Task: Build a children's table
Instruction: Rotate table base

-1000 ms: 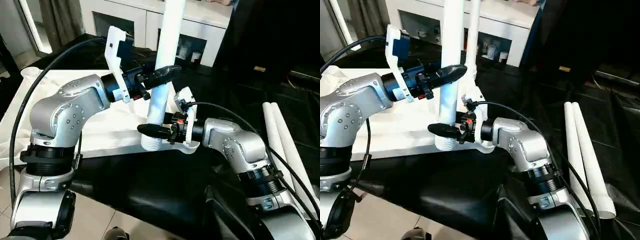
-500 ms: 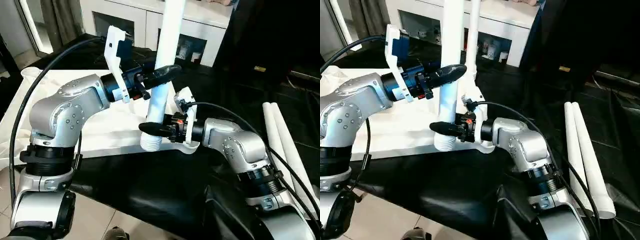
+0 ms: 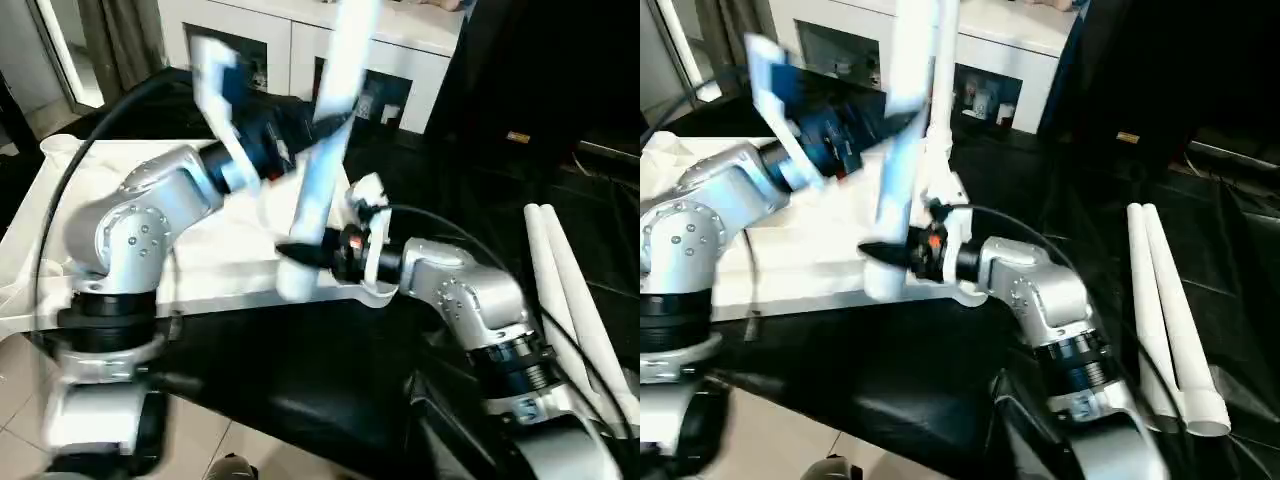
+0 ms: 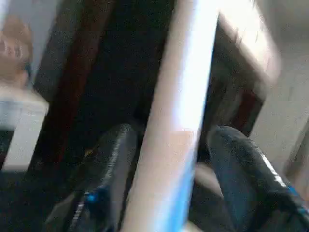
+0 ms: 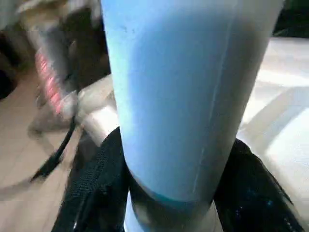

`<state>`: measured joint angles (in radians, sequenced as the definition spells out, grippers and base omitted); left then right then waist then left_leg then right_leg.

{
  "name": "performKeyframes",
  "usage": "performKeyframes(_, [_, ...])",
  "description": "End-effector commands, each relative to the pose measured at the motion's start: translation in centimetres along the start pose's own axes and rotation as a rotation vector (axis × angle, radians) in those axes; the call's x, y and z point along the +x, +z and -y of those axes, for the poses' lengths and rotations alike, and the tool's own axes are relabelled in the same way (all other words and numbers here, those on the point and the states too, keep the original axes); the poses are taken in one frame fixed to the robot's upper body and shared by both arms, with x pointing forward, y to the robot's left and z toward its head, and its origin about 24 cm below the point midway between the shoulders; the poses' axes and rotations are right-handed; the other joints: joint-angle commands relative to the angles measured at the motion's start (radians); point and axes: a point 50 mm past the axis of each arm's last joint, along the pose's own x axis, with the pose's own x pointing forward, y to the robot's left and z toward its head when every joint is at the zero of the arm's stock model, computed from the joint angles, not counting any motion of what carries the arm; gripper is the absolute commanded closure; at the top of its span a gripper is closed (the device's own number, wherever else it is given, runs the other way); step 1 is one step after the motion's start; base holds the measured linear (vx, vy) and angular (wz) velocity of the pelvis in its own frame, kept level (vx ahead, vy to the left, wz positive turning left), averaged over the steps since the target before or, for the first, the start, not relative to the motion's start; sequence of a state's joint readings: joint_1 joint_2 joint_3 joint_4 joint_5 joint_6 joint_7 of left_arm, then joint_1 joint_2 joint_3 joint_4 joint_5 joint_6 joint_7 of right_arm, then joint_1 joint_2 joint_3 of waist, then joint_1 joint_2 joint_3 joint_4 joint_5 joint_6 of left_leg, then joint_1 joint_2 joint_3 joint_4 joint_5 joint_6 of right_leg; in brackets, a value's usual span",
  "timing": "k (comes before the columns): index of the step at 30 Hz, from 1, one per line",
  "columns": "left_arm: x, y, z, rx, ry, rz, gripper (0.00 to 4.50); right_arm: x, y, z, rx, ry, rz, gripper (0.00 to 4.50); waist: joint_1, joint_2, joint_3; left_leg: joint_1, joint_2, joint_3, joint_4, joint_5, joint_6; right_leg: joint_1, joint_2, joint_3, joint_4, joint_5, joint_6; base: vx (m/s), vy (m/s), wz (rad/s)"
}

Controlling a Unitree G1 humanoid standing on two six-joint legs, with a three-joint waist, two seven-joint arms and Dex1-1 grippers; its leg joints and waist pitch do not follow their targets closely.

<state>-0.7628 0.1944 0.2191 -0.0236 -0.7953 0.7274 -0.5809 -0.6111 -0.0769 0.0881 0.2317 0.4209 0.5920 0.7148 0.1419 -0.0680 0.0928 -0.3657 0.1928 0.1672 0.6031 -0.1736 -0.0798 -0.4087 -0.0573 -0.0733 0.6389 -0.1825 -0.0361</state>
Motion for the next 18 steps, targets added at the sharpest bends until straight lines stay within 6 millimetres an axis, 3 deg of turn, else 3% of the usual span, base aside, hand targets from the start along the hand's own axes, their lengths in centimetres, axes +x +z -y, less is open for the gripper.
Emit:
performKeyframes(1, [-0.1,0.2,0.4,-0.057,-0.02,0.086,1.55,-1.0,0.8,1.2,-0.004,-0.129,0.09,2.59,-0.003,0.018,-0.098,0.007,0.031,-0.007,-0.063,-0.129,-0.064,0.064,-0.085,0.056,-0.071,-0.157,-0.152,0.0,0.0,0.0])
performKeyframes(6, [-0.6,-0.5,0.5,-0.086,-0.015,0.132,1.55,-3.2,2.4,3.1,-0.001,-0.338,0.21,2.59,-0.007,0.009,-0.097,0.008,0.031,-0.005,-0.065,-0.126,-0.056,0.064,-0.079,0.056,-0.072,-0.159,-0.125,0.0,0.0,0.0])
performKeyframes(10, [-1.8,-4.6,0.6,0.17,-0.059,-0.271,1.55,-5.3,2.4,4.3,-0.144,-0.471,0.126,2.59,-0.009,0.012,-0.096,0.01,0.03,-0.006,-0.067,-0.105,-0.052,0.062,-0.072,0.058,-0.073,-0.185,-0.045,0.0,0.0,0.0])
performKeyframes(12, [-2.5,-6.6,0.7,0.231,-0.104,-0.435,1.55,-6.0,2.1,4.5,-0.185,-0.488,0.081,2.59,-0.009,0.015,-0.096,0.012,0.03,-0.006,-0.068,-0.094,-0.053,0.061,-0.074,0.059,-0.075,-0.179,-0.042,0.0,0.0,0.0])
performKeyframes(14, [-3.2,-9.1,0.0,0.305,-0.101,-0.608,1.55,-6.8,1.7,4.3,-0.208,-0.487,0.043,2.59,-0.012,0.016,-0.095,0.013,0.03,-0.003,-0.069,-0.101,-0.052,0.059,-0.073,0.06,-0.074,-0.166,-0.064,0.0,0.0,0.0])
performKeyframes(17, [-3.8,-10.8,-1.1,0.372,-0.081,-0.726,1.55,-7.6,1.4,3.8,-0.212,-0.467,0.014,2.59,-0.017,0.013,-0.089,0.012,0.029,-0.004,-0.072,-0.14,-0.05,0.059,-0.075,0.062,-0.079,-0.208,-0.067,0.0,0.0,0.0])
performKeyframes(18, [-4.1,-11.3,-1.5,0.381,-0.078,-0.76,1.55,-7.9,1.2,3.6,-0.216,-0.454,0.0,2.59,-0.015,0.013,-0.086,0.012,0.028,-0.005,-0.072,-0.147,-0.048,0.062,-0.074,0.062,-0.088,-0.235,-0.053,0.0,0.0,0.0])
